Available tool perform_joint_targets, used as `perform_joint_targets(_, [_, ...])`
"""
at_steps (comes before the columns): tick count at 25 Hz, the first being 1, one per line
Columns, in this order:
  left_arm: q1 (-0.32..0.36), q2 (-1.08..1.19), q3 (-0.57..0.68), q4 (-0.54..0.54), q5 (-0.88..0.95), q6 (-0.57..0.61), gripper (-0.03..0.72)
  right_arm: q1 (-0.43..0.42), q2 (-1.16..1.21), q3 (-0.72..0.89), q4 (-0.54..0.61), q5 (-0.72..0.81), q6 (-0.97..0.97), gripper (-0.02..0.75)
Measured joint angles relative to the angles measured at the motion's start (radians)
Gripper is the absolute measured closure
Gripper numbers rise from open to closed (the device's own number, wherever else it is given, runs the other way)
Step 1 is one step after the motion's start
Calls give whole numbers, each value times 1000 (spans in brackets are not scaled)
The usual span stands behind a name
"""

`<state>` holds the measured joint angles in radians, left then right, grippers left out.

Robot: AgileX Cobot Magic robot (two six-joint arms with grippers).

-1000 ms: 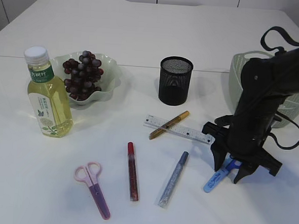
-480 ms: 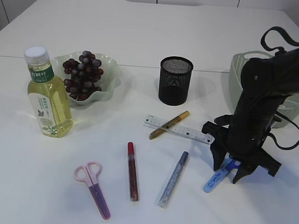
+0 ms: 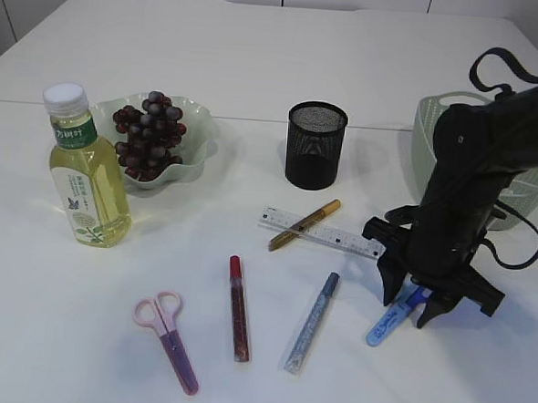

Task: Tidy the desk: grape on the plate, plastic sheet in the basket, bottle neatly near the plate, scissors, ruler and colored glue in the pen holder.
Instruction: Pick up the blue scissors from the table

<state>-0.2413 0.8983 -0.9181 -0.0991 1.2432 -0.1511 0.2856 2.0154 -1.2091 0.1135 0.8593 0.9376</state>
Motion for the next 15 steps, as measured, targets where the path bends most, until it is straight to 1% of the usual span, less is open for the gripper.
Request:
perform_joint_targets(2, [0,0,0,0,0,0,146,0,0,0,0,-5,0,366])
perform_joint_targets(7, [0,0,0,0,0,0,146,0,0,0,0,-6,0,435])
perform_joint_targets(15, [0,0,0,0,0,0,146,0,6,0,2,-8,1,449])
